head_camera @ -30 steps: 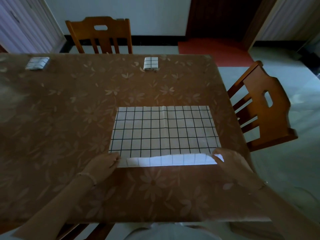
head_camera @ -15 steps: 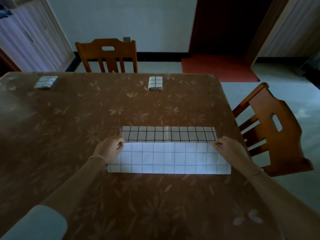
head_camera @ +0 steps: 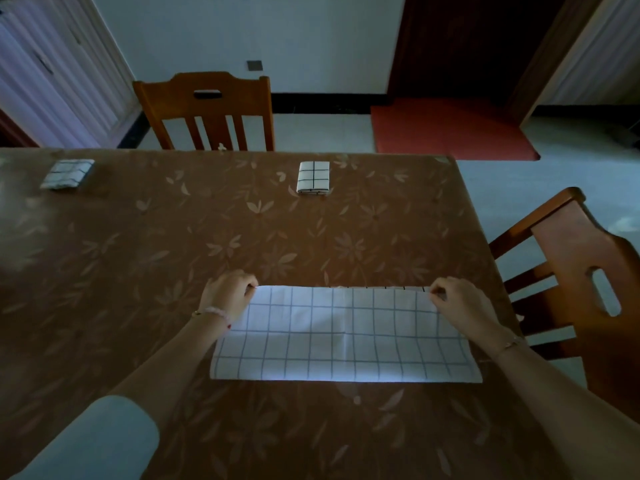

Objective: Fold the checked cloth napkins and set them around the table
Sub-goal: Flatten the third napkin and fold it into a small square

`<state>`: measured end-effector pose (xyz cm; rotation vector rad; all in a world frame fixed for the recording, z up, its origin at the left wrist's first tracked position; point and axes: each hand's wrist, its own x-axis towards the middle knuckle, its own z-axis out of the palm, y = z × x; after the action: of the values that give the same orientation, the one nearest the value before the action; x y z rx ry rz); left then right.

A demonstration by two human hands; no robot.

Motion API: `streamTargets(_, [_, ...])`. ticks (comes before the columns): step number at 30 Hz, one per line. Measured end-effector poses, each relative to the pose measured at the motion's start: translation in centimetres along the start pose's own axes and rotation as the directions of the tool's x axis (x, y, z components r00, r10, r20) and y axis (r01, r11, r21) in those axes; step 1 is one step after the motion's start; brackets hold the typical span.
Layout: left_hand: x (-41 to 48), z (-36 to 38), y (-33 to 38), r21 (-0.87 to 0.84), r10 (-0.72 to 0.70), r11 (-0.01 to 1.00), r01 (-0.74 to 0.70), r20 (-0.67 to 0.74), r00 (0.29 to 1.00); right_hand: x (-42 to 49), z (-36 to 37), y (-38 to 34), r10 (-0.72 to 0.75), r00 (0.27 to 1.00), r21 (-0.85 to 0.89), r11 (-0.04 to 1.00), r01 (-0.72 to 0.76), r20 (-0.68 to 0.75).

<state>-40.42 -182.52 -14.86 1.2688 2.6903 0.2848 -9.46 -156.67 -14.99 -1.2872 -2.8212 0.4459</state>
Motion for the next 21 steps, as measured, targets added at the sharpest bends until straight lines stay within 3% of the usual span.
streamTargets(21, [2.5,3.0,-0.3,0.128,-0.06,0.99,0.06,-0.005,0.998,3.8,3.5,0.2,-0.013,0.996,-0.08,0.997,0.006,-0.083])
